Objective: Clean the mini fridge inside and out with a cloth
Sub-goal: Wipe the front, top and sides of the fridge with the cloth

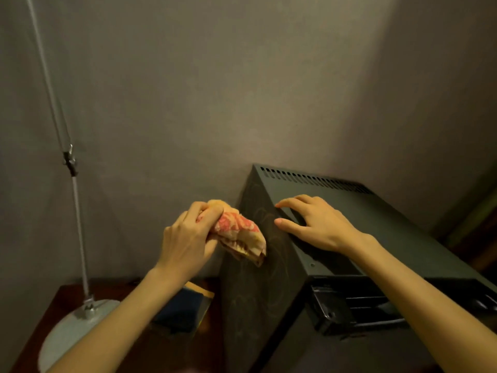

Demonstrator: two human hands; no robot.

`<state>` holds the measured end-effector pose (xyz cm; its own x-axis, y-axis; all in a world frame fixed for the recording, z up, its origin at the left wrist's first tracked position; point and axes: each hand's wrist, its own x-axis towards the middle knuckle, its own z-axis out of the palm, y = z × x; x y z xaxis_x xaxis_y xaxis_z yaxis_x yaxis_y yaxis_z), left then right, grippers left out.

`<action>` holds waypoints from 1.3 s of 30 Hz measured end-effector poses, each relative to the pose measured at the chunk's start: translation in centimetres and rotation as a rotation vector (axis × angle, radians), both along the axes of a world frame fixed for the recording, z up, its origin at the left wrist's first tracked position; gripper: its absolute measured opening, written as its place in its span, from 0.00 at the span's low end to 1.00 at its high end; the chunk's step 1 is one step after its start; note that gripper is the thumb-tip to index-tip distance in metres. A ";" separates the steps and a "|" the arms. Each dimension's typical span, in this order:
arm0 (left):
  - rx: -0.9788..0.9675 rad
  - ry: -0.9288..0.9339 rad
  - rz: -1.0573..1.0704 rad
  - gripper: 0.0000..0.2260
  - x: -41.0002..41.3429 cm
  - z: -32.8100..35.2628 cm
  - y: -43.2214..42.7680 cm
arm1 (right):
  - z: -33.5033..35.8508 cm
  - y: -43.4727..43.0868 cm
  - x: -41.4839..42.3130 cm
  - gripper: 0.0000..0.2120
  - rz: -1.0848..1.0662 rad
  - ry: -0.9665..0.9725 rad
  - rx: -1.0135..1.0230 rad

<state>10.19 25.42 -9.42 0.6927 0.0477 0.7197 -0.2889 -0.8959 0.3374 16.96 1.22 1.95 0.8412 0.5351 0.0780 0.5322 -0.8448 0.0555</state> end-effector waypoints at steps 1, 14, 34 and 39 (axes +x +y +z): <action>-0.052 0.004 -0.012 0.30 0.3 -0.3 -0.7 | 0.1 0.0 0.2 0.27 0.000 0.003 -0.004; -0.502 -0.020 -0.099 0.26 2.6 -1.3 -6.3 | 1.4 0.9 1.4 0.25 0.224 -0.312 -0.279; -0.489 0.085 0.061 0.31 4.4 -4.7 -8.6 | 2.7 2.2 3.1 0.30 0.250 -0.467 -0.597; -0.595 0.031 0.048 0.28 5.5 -5.6 -8.4 | 2.7 2.2 3.7 0.32 0.269 -0.480 -0.670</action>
